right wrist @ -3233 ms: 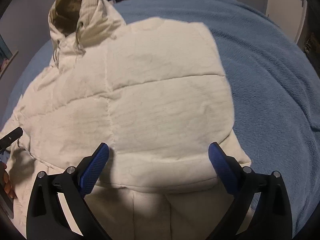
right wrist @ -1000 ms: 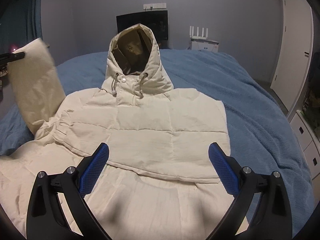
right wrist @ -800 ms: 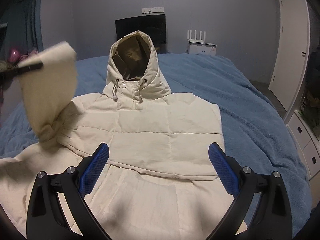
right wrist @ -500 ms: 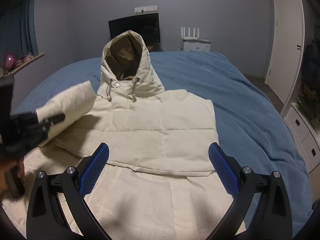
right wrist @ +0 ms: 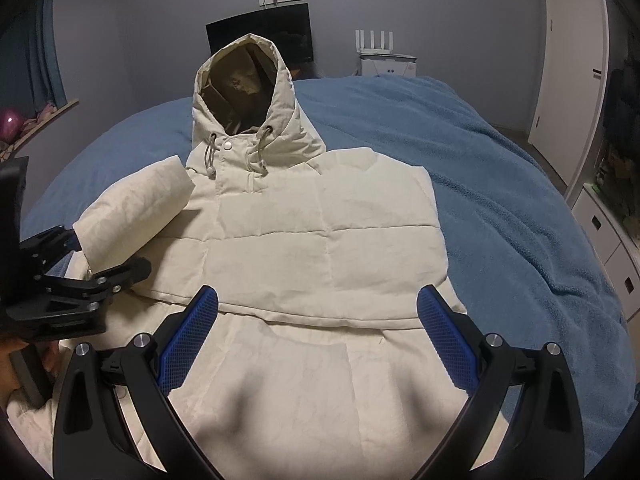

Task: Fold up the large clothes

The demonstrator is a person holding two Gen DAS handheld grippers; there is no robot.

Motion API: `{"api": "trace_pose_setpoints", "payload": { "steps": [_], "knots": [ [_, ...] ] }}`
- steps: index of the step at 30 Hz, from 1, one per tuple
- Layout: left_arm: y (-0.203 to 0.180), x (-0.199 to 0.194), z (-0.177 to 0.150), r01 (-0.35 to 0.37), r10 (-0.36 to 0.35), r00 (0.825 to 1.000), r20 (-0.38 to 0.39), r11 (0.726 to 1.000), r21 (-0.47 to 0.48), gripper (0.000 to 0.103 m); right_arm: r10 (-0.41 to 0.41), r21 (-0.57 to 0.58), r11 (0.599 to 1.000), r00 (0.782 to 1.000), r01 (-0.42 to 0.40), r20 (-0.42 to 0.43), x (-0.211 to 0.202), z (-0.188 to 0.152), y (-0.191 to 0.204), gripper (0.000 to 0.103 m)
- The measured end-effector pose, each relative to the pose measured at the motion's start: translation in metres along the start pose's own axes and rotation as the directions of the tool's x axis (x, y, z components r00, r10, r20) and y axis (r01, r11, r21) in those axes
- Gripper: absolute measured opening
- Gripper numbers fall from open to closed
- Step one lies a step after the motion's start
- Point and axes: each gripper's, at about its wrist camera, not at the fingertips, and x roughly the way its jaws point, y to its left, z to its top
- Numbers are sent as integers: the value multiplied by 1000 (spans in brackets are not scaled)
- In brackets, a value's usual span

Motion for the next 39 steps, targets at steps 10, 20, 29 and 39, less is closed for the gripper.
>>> {"api": "trace_pose_setpoints", "payload": {
  "steps": [10, 20, 29, 39],
  "knots": [
    [43, -28, -5, 6, -16, 998, -58, 984, -178, 96, 14, -40, 999, 1000, -15, -13, -3, 4, 20, 95],
    [114, -55, -10, -180, 184, 983, -19, 924, -338, 96, 72, -145, 987, 997, -72, -5, -5, 19, 71, 95],
    [166, -50, -25, -302, 292, 952, -92, 842, -448, 96, 142, -248, 960, 990, -131, 25, 7, 37, 147, 95],
    [183, -48, -36, -285, 271, 957, -103, 809, -514, 96, 131, -394, 909, 990, -137, -43, 59, 30, 219, 95]
  ]
}}
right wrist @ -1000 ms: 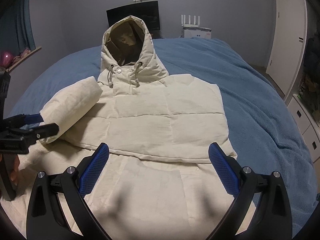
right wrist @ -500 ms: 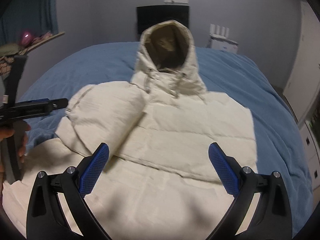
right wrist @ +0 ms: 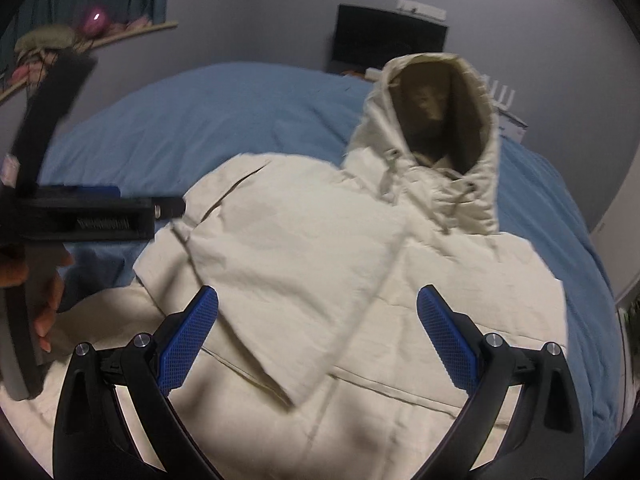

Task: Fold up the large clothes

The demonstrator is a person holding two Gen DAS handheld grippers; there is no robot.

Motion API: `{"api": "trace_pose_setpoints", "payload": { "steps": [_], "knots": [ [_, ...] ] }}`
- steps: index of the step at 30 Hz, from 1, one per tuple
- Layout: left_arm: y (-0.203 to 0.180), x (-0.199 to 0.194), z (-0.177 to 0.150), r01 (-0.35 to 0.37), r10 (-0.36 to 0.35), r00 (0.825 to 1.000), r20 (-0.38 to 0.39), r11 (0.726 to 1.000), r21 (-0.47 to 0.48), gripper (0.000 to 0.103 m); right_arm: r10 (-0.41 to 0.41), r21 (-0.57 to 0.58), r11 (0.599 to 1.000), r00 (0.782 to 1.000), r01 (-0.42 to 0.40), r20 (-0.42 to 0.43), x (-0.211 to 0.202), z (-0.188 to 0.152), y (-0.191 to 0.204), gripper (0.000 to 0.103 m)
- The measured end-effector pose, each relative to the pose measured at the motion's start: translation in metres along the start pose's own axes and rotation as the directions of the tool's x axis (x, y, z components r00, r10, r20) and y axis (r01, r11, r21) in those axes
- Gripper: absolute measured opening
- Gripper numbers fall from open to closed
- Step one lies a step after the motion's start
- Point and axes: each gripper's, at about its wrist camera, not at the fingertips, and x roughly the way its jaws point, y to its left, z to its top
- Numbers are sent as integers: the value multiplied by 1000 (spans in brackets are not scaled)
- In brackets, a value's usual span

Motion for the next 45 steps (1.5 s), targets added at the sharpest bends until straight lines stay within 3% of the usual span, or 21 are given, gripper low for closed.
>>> {"api": "trace_pose_setpoints", "payload": {
  "steps": [5, 13, 17, 21, 23, 24, 25, 28, 37, 45],
  "knots": [
    [21, 2, 2, 16, -16, 1000, 0, 995, -101, 96, 18, -88, 996, 999, -22, -47, 29, -3, 30, 89],
    [31, 10, 0, 19, -23, 1000, -21, 988, -152, 96, -64, -197, 979, 997, 53, -51, 49, -1, 50, 72],
    [33, 9, 0, 4, -7, 1000, -17, 986, -164, 96, -28, -236, 971, 1000, 27, -4, 37, -1, 64, 71],
    [40, 13, -2, 4, -11, 999, -31, 981, -196, 96, -46, -305, 952, 998, 33, -37, 45, -5, 79, 71],
    [41, 14, -3, 2, -9, 999, -37, 980, -198, 96, -67, -304, 952, 995, 42, -72, 56, -7, 77, 60],
    [41, 15, -3, 2, -10, 999, -38, 980, -198, 96, -87, -305, 950, 993, 61, -74, 59, -8, 75, 39],
    [41, 15, -4, 4, -11, 999, -37, 980, -197, 96, -103, -296, 952, 993, 81, -59, 59, -8, 72, 26],
    [40, 12, -5, 17, -21, 1000, -20, 982, -190, 96, -95, -240, 967, 995, 89, -14, 46, -5, 61, 13],
    [29, -5, -1, 50, -38, 996, 81, 988, -145, 96, -102, 1, 995, 992, 102, 68, 4, -3, -9, 7],
    [13, 0, -1, 52, -48, 997, 61, 997, -61, 96, -138, 191, 974, 988, 122, 72, -24, -16, -80, 7]
  ]
}}
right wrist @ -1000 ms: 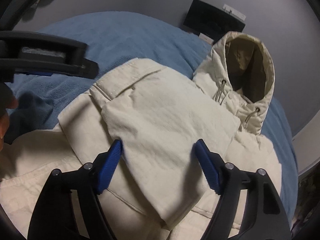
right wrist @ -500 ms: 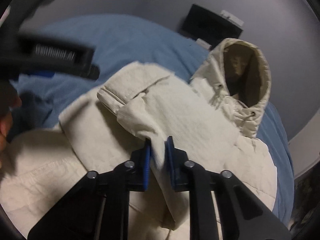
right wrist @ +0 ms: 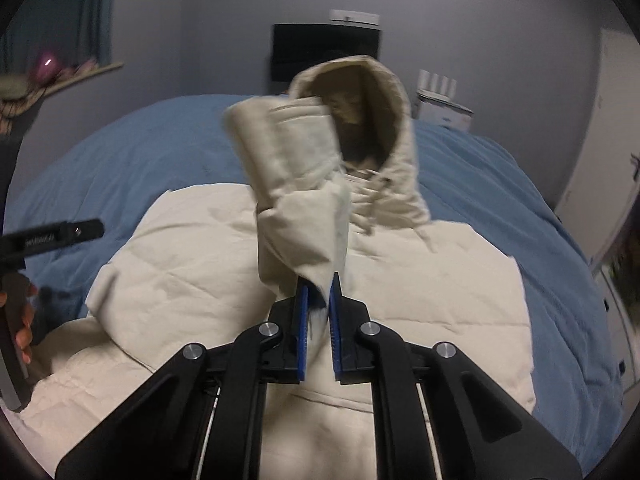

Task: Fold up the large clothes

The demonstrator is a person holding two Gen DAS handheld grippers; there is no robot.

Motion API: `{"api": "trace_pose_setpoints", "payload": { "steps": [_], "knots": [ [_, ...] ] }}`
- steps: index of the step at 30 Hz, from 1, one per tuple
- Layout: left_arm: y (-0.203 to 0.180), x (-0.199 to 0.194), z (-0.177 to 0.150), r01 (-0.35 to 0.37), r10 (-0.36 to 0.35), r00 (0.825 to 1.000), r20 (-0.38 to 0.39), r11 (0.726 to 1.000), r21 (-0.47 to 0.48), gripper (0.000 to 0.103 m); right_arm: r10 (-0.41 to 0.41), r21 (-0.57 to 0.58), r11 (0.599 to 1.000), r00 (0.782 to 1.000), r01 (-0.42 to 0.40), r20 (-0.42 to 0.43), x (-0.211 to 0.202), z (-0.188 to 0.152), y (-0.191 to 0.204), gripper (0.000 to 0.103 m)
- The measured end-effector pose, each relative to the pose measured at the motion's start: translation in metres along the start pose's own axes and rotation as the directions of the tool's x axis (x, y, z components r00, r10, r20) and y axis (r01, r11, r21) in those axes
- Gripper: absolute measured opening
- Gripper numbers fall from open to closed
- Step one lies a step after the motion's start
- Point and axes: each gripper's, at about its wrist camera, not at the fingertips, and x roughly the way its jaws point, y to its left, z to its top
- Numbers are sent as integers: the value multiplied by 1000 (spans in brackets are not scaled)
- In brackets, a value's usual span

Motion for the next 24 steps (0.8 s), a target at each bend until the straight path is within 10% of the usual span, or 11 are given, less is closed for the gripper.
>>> {"api": "trace_pose_setpoints", "payload": {
  "steps": [24],
  "knots": [
    [-38, 15, -14, 8, 4, 998, -63, 982, 189, 96, 198, 385, 917, 957, -105, -211, 18, -69, -116, 18]
  ]
}}
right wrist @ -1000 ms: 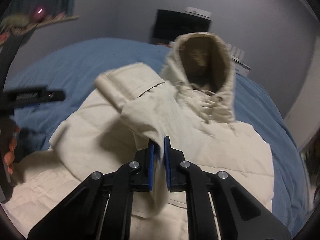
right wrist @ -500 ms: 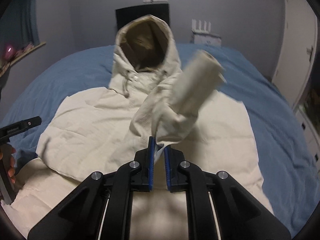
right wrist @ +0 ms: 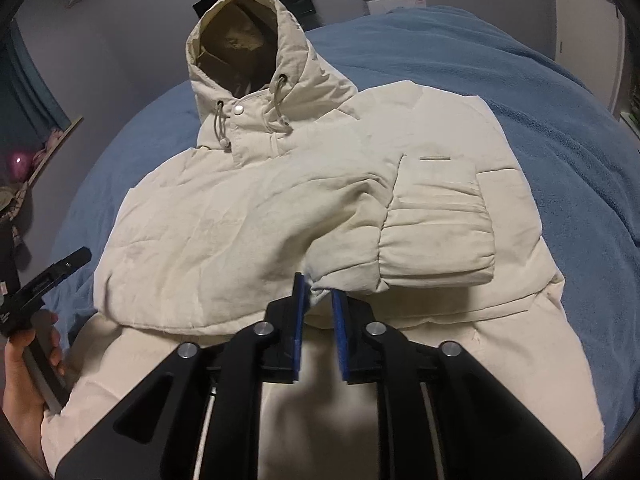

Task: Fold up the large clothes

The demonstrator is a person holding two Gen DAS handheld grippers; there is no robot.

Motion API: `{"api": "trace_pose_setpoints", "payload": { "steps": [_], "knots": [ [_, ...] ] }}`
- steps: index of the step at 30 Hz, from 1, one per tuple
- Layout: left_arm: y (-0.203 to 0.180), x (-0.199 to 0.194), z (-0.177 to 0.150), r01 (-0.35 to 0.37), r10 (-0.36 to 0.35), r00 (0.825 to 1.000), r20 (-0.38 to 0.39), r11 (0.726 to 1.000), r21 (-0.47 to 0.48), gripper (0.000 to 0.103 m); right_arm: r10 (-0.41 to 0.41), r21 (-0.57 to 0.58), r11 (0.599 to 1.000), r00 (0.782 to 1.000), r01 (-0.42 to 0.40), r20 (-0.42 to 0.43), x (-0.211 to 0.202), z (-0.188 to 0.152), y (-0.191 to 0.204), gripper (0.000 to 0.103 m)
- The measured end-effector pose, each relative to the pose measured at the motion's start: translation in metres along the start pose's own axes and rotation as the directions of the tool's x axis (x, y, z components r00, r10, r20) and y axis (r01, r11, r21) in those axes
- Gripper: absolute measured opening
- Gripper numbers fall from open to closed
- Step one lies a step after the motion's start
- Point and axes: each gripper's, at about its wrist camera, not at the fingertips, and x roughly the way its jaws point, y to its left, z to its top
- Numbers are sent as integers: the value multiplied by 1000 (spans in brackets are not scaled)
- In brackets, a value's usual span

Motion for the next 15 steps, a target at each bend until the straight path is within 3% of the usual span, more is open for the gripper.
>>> {"api": "trace_pose_setpoints", "payload": {
  "steps": [5, 7, 9, 15],
  "knots": [
    [-16, 1, -1, 71, -71, 997, -10, 995, 64, 96, 11, -8, 1000, 1000, -11, -19, -5, -3, -8, 28],
    [-23, 2, -3, 94, -92, 996, -16, 991, 93, 96, -3, 12, 1000, 1000, 3, -12, -10, -3, -17, 45],
    [-30, 3, -4, 114, -112, 993, -26, 986, 122, 96, -26, 28, 999, 999, 25, 19, -16, -1, -24, 51],
    [-47, 7, -9, 158, -150, 987, -53, 970, 187, 96, -58, 85, 995, 995, 51, 80, -34, 10, -47, 59]
  ]
}}
